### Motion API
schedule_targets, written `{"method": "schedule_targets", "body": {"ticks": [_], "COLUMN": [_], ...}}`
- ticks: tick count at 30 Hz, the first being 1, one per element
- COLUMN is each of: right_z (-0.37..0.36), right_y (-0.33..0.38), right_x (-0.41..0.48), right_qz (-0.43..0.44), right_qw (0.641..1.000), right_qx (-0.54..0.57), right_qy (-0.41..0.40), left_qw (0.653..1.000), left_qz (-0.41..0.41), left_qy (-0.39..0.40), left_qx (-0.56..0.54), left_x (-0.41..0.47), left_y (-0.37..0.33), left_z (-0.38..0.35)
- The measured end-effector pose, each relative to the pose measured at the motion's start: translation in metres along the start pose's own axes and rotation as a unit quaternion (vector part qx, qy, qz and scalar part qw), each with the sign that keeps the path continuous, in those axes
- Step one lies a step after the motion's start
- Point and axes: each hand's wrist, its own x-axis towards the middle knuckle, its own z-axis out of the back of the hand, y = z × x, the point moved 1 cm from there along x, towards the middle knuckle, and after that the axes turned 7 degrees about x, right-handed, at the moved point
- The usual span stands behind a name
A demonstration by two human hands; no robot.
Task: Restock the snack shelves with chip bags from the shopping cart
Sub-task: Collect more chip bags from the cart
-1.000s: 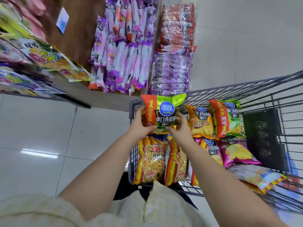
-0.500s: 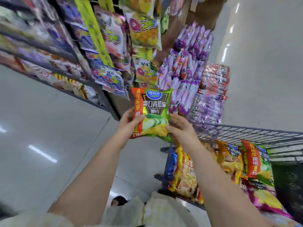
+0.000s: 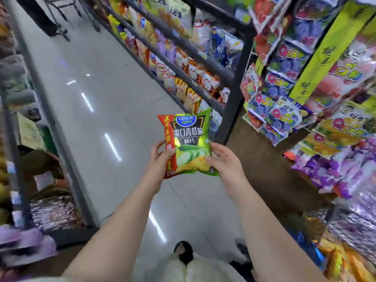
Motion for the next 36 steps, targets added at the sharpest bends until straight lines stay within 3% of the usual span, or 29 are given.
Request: {"method": "schedule_targets", "body": {"ticks": [7,14,25,36], "right_z": [-0.098,-0.174,-0.328,-0.508], "right_y": [-0.003,0.034,0.184,0.323], "right_x": [0.049,0.139,0.358,0.514], "right_qz": [-0.036,0.015,0.125,0.257], "right_qw": [0.997,0.989,0.957,0.926], "right_qx": [-0.032,-0.065,-0.072,-0.067], "right_qy": [0.06,0.13,0.253,0.267], "left_qw": [0.996,0.991,0.961,0.92], "left_qz": [-0.01,-0.059,-0.212,-0.334], "left_qy": [-0.078,-0.111,-0.171,-0.201], "left_qx": [-0.03,-0.053,-0.056,-0.052], "left_x": [0.044,0.115,0.272,0.411], "left_y": [-0.023,-0.094,-0.322,-0.532], "left_z": [0.086,0.125,0.188,0.274]}}
